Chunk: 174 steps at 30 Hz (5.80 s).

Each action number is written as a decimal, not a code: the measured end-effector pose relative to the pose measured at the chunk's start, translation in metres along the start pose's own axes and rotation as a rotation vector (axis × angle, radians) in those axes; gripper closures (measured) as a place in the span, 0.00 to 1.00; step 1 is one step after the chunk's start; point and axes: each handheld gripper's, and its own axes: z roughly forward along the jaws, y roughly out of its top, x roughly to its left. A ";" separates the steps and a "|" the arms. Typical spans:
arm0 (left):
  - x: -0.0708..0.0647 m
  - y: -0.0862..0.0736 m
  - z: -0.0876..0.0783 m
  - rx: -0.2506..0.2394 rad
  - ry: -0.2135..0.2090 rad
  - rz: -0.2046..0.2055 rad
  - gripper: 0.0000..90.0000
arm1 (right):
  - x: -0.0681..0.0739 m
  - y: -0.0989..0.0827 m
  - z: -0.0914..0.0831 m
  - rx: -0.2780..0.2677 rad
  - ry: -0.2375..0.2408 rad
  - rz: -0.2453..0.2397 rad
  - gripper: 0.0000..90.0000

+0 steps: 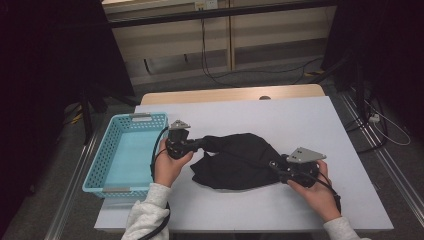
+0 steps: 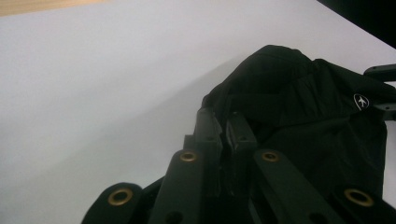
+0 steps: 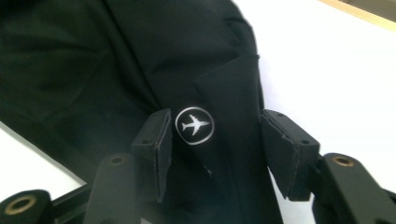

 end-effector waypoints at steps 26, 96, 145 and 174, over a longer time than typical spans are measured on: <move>-0.004 -0.001 0.006 0.016 -0.009 0.000 0.95 | -0.038 -0.014 -0.022 -0.046 0.020 0.181 0.88; -0.018 -0.003 0.023 -0.018 -0.067 0.043 0.43 | -0.074 -0.039 -0.051 -0.021 -0.093 0.308 0.95; -0.034 -0.020 0.055 0.049 -0.121 0.243 0.70 | -0.072 -0.037 -0.044 -0.023 -0.067 0.298 0.95; -0.028 0.034 0.010 0.011 -0.094 0.096 0.90 | -0.084 -0.005 -0.051 -0.142 -0.024 0.283 0.95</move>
